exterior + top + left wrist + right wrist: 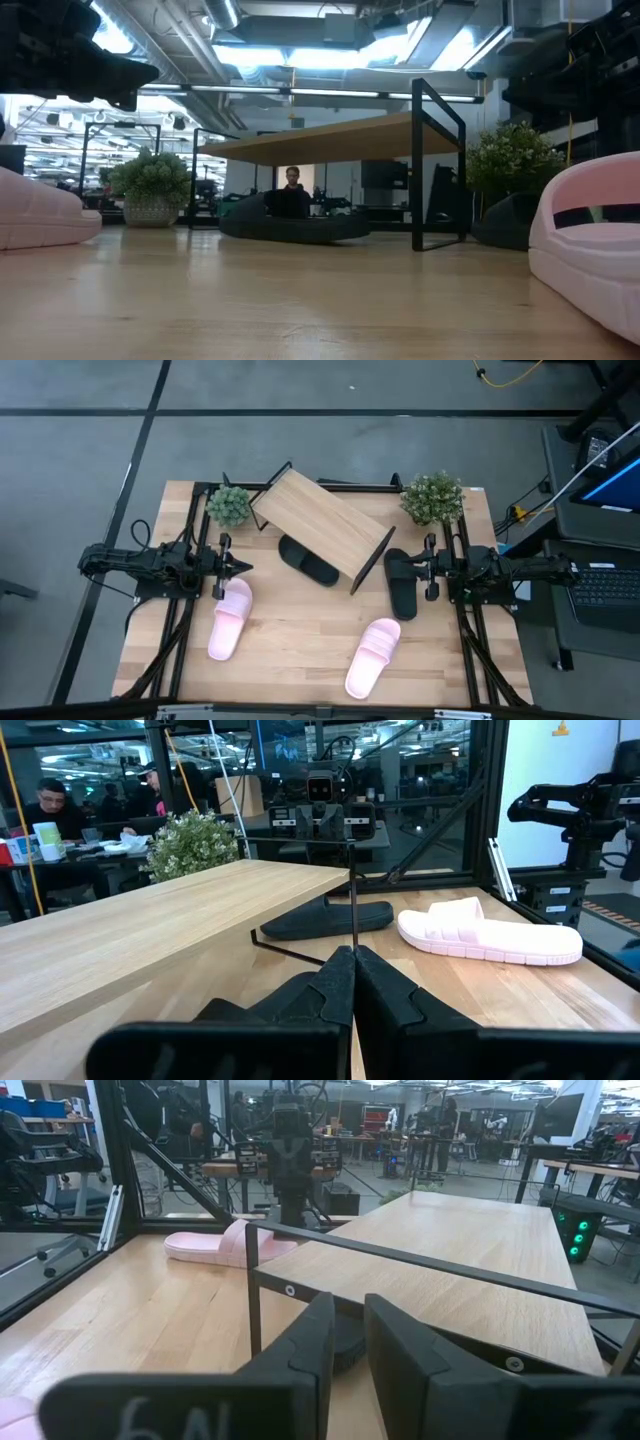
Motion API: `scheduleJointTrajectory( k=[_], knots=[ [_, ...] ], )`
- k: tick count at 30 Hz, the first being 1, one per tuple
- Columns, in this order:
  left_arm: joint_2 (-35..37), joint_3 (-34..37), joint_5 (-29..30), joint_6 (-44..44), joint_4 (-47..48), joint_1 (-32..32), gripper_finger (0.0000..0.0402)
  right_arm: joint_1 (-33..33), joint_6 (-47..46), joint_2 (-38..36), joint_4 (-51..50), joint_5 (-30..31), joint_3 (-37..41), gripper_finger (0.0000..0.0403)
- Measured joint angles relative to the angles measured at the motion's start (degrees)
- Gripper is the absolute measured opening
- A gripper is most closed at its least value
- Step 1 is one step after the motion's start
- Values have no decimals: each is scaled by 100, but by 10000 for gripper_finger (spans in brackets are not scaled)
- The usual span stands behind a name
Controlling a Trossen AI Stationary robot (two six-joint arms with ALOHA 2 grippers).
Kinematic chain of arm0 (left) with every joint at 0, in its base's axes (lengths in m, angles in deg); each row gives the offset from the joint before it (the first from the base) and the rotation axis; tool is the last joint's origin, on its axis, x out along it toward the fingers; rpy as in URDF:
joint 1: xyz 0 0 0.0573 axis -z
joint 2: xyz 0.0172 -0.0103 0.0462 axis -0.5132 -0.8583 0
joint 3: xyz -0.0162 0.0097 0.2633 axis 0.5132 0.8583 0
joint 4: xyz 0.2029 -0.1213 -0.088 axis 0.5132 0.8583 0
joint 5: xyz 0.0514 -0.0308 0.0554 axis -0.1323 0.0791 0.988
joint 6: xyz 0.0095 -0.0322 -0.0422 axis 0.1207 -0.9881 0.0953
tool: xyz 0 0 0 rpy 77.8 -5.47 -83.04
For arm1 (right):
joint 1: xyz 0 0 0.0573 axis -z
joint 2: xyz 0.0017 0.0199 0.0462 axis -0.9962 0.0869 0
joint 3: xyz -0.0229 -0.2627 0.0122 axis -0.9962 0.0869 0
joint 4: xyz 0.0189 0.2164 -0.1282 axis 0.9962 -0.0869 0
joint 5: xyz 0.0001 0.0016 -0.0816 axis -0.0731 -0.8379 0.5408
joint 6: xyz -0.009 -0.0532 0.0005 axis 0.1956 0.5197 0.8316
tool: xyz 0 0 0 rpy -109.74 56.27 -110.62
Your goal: Pick and place slides into the shelf
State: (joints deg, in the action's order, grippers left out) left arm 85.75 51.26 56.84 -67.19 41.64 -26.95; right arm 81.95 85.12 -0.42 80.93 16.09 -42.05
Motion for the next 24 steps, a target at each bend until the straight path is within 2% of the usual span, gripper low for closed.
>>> scheduleJointTrajectory(
  k=[7, 12, 24],
  knots=[
    [-2, 0, -1, 0, 1, 0, 0, 0, 2, 1, 0, 0, -1, 63],
    [0, 0, -2, 0, 2, 0, 0, 3, 460, 0, 4, 5, -1, 63],
    [-2, 0, -2, 4, 0, 0, 0, 7, 216, 0, 7, 4, -2, 63]
  ],
)
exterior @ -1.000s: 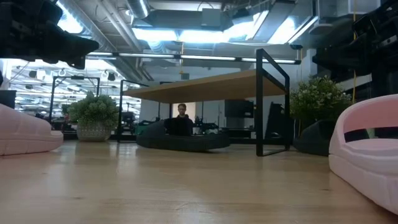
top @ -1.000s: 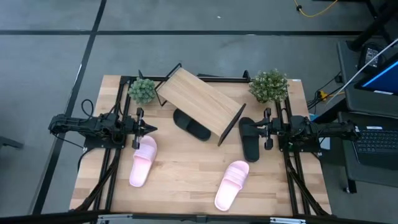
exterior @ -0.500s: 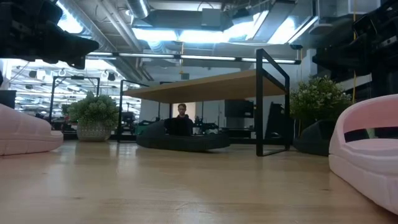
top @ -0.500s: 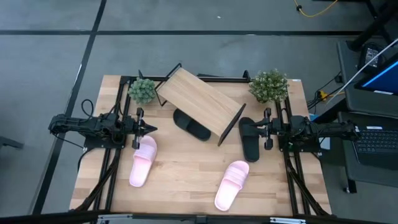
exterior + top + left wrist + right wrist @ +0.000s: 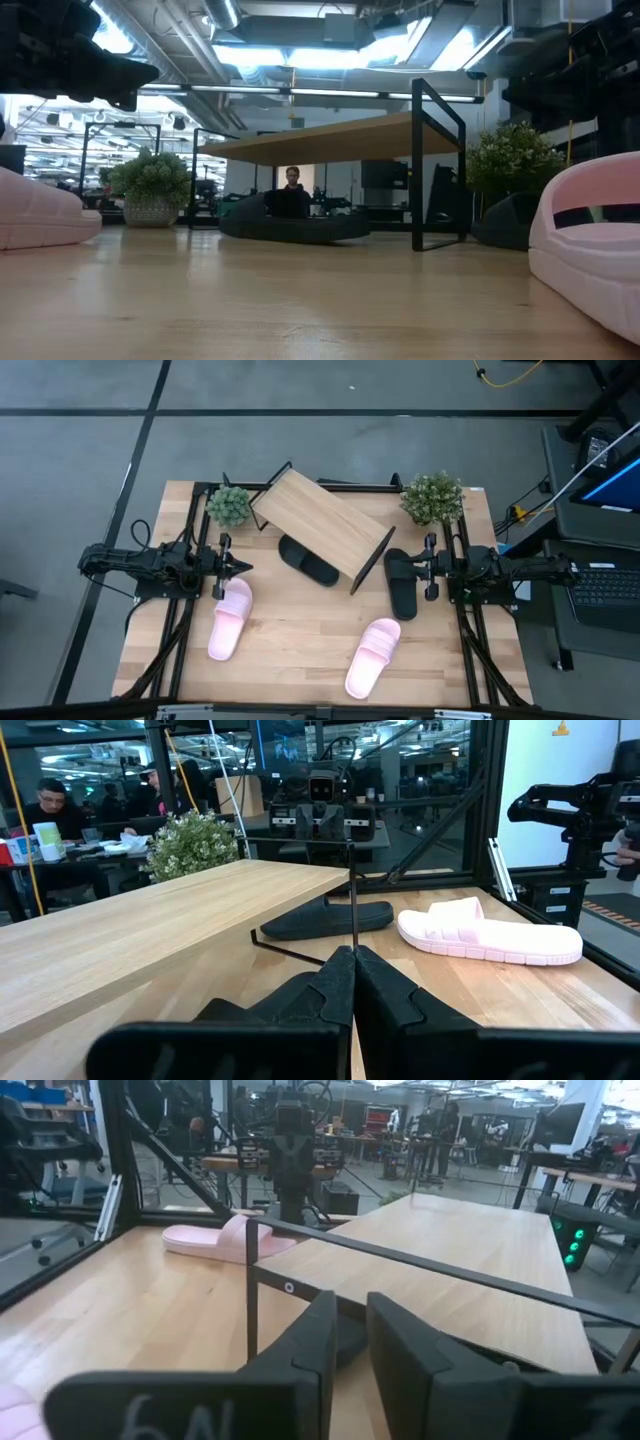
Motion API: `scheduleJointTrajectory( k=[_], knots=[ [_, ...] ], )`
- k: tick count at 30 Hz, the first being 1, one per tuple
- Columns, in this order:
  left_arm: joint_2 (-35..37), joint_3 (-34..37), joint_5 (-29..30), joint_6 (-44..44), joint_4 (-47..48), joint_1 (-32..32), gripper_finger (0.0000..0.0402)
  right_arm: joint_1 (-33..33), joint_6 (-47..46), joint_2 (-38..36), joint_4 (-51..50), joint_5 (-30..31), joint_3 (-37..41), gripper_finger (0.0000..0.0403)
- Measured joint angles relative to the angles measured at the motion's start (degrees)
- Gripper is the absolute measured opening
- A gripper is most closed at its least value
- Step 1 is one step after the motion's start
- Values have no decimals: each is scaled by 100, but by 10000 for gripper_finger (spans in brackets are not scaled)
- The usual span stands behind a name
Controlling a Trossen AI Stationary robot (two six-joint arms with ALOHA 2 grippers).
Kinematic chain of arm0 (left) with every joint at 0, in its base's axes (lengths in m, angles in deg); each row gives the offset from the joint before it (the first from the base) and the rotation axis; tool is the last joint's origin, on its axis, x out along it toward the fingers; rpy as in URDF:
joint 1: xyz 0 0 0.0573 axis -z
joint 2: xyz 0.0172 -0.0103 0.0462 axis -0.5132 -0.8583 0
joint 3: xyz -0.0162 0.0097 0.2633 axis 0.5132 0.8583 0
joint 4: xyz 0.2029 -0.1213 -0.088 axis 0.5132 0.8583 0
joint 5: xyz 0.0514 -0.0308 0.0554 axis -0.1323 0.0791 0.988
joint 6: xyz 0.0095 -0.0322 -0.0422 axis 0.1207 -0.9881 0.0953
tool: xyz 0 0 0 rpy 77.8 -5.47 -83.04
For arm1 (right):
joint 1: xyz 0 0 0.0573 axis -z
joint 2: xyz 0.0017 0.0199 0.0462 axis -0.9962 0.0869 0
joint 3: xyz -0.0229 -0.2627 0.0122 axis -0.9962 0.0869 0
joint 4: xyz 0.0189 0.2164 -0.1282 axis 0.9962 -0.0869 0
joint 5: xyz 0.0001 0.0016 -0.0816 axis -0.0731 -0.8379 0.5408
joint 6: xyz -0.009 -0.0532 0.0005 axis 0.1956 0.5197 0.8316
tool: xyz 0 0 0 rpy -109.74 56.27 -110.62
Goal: Pick and place slides into the shelf
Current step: Put the left black slide on the shelf
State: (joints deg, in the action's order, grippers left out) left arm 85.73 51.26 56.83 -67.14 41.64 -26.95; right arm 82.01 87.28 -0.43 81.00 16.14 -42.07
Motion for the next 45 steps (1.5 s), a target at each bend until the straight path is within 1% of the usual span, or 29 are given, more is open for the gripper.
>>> scheduleJointTrajectory(
  k=[6, 13, 15, 19, 22, 24, 27, 32, 35, 38, 40, 42, 45],
  knots=[
    [2, 0, 2, -7, -19, 0, 0, 0, -101, 0, 42, -5, 0, 63],
    [0, 0, 8, 52, -109, 0, 0, 0, -568, 1, 17, -9, 2, 63],
    [1, 0, 159, 203, -229, -9, 0, 0, -640, 0, 25, -9, 1, 63],
    [0, 0, 496, 116, -700, -80, 0, 0, -652, 1, 215, -9, 1, 63],
    [0, 0, 498, 88, -907, -176, 0, 0, -649, 0, 444, -15, 2, 63],
    [0, 0, 491, -50, -883, -232, 0, 0, -621, 0, 537, -110, 2, 63],
    [-23, 0, 326, -279, -842, -292, 0, -1, -498, 0, 714, -452, 0, 63],
    [-175, -155, -458, -207, -1026, -311, 0, 0, -615, 2, 772, -759, -200, 63],
    [-425, -358, -505, -162, -1035, -313, 0, -1, -610, 4, 371, -943, -519, 58],
    [-906, -551, -423, -170, -956, -310, 0, -2, -629, 128, 65, -965, -813, 41],
    [-1313, -697, -130, -198, -957, -310, 0, -2, -645, 328, -198, -971, -972, 24],
    [-1777, -867, 289, -209, -956, -310, 0, -2, -587, 548, -325, -973, -1095, 8],
    [-2457, -1162, 911, -497, -957, -310, 0, -2, -467, 868, -334, -959, -1275, 8]
  ],
)
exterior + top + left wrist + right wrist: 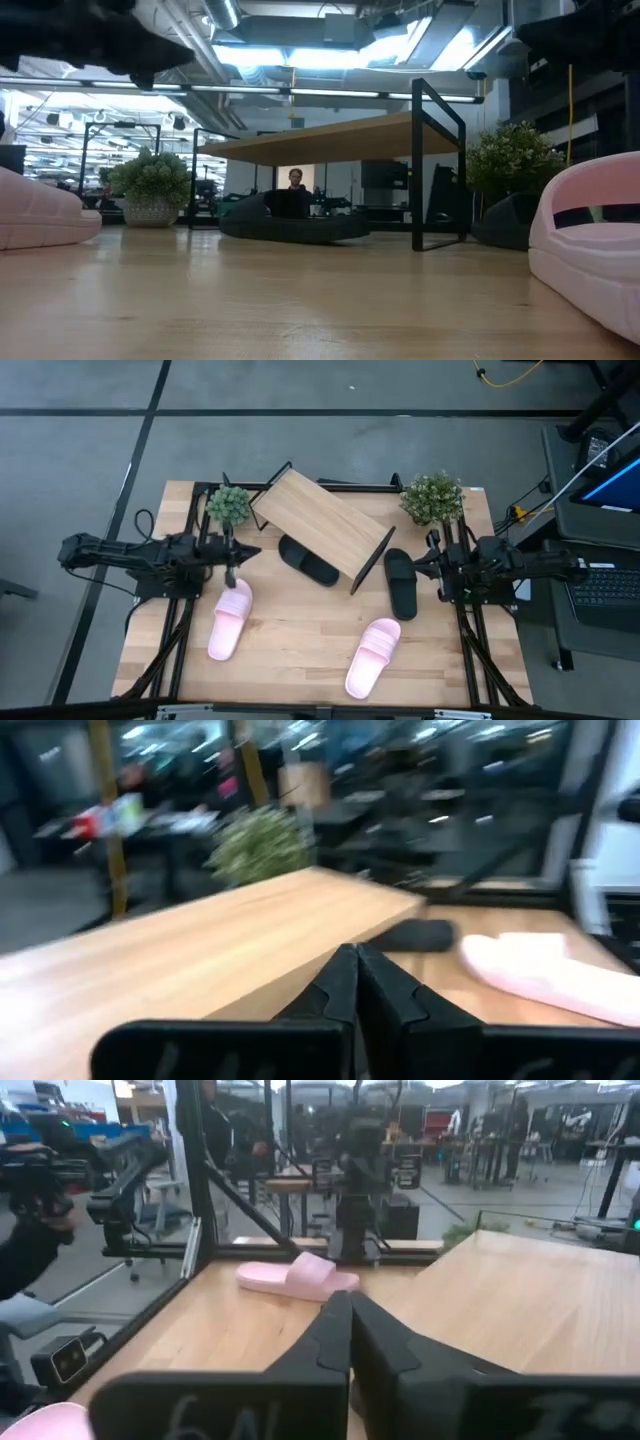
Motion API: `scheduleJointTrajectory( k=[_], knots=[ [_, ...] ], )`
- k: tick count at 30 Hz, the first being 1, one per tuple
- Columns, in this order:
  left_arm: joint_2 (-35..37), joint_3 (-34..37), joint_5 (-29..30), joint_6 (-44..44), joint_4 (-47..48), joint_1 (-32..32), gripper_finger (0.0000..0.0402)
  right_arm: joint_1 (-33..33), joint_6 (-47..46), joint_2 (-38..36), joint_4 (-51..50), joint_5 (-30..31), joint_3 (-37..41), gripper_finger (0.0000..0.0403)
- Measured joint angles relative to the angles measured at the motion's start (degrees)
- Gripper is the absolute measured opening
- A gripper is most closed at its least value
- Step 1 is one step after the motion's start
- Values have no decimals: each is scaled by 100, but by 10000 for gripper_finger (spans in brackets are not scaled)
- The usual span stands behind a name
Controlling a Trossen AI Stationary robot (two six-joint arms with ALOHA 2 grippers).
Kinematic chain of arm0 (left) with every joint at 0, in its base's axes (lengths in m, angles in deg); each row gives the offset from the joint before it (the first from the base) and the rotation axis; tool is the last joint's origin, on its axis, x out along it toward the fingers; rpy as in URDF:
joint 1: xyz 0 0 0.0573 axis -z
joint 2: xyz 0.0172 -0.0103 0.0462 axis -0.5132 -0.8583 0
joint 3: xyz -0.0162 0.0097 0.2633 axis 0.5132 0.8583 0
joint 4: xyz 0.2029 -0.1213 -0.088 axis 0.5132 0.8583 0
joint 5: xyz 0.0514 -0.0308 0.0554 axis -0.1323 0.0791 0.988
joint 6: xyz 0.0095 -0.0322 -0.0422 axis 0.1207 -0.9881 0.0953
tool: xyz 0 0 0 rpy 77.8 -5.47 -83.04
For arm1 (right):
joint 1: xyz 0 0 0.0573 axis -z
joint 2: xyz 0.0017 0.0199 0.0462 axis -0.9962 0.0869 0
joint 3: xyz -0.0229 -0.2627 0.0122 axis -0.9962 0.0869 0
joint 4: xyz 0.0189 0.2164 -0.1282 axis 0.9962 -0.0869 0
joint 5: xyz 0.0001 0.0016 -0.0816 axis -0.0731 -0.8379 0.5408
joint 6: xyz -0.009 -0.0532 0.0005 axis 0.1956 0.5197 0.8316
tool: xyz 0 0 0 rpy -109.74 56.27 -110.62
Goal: Pick and place slides into the shelf
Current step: Put the left black slide on the shelf
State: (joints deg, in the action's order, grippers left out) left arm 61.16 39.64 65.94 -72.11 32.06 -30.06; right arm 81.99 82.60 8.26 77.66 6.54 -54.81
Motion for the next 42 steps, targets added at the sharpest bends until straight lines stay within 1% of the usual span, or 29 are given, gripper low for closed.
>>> scheduleJointTrajectory(
  k=[3, 6, 9, 12, 17, 21, 26, 33, 37, 42],
  knots=[
    [-679, -284, 526, -630, -4, 15, 0, 2, -18, 276, -69, 261, -137, 9],
    [-1289, -519, 949, -894, 6, 107, 0, 0, -24, 486, -90, 378, -164, 4],
    [-1720, -750, 990, -994, 189, 223, 0, 0, -189, 606, -87, 378, -168, 8],
    [-1972, -921, 992, -1422, 679, 311, 0, 0, -334, 691, -90, 378, -168, 13],
    [-2147, -969, 997, -2171, 1211, 375, 0, 0, -330, 815, -88, 378, -165, 6],
    [-2261, -967, 1003, -2519, 1480, 302, 0, 0, -328, 931, -133, 376, -157, 7],
    [-2556, -967, 1045, -2567, 1304, 232, 0, -2, -361, 1097, -130, 350, -156, 21],
    [-3217, -964, 1047, -2566, 627, 389, 0, -1, -304, 1336, -127, 345, -155, 5],
    [-3520, -966, 1105, -2484, 139, 608, 0, -1, -356, 1419, -126, 340, -151, 10],
    [-3919, -1378, 1924, -2463, 278, 1091, 0, -2, -358, 1425, -104, 332, -151, 17]
  ],
)
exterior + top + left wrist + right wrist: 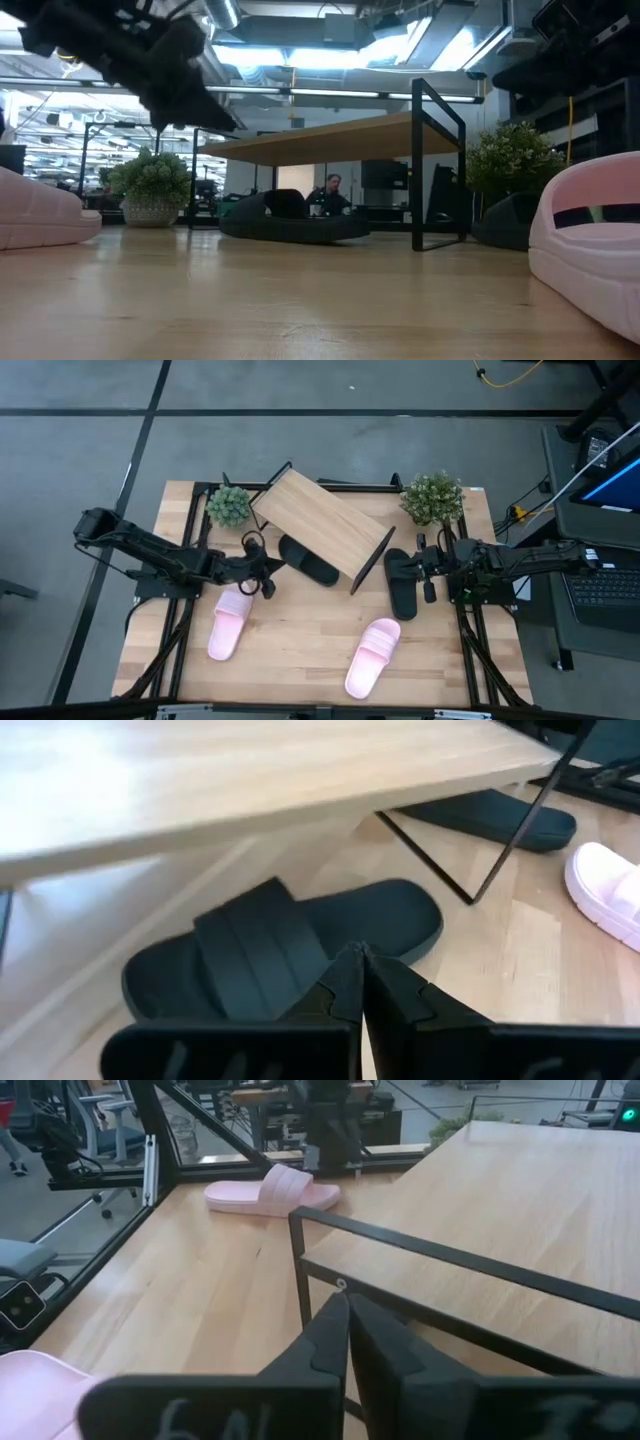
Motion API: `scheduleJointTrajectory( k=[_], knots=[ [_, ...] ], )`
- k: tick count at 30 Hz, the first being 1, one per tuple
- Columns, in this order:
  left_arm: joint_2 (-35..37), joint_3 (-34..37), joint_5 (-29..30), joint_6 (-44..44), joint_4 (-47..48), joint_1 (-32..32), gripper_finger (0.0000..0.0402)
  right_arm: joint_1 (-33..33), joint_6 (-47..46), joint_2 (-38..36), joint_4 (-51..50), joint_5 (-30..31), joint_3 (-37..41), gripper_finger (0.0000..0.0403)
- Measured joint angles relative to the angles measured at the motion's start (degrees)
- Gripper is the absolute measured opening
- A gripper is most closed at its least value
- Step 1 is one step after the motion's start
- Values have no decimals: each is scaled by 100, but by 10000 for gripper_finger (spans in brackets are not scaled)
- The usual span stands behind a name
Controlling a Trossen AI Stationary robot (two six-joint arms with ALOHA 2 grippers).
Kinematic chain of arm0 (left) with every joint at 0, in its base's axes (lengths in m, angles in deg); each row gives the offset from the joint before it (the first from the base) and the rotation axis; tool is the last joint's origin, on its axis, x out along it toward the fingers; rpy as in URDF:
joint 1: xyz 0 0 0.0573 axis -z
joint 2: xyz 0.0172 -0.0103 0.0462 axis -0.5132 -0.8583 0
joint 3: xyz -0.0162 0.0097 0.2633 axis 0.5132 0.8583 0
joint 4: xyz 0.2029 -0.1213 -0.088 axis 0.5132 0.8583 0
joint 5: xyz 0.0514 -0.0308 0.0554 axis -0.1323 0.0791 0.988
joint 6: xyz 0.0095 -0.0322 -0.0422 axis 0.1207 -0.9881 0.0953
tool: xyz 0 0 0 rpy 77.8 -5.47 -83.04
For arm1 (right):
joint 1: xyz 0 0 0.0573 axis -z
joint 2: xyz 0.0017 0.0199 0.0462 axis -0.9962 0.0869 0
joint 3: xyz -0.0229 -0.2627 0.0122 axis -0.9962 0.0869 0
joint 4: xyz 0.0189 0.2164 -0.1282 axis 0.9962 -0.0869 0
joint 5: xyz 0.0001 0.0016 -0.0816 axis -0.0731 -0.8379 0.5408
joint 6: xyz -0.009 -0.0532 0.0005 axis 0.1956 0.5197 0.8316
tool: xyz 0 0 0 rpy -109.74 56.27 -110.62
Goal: Pick and place slides into the shelf
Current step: Put the left black slide on the shelf
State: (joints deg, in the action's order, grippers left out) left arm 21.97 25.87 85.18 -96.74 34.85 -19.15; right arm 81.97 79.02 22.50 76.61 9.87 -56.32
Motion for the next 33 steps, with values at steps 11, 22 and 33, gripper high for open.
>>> scheduleJointTrajectory(
  k=[11, 22, 33],
  knots=[
    [-1508, -1966, 874, -1033, 2496, 495, 0, 0, 0, -2, 19, -1, 2, 14],
    [-2753, -4020, 1123, -1538, 4102, 666, 0, 0, -152, 0, 0, 0, 2, 29],
    [-4017, -5784, 1013, -3297, 6738, 755, 0, 2, -417, 344, -93, 7, 4, 29]
  ],
)
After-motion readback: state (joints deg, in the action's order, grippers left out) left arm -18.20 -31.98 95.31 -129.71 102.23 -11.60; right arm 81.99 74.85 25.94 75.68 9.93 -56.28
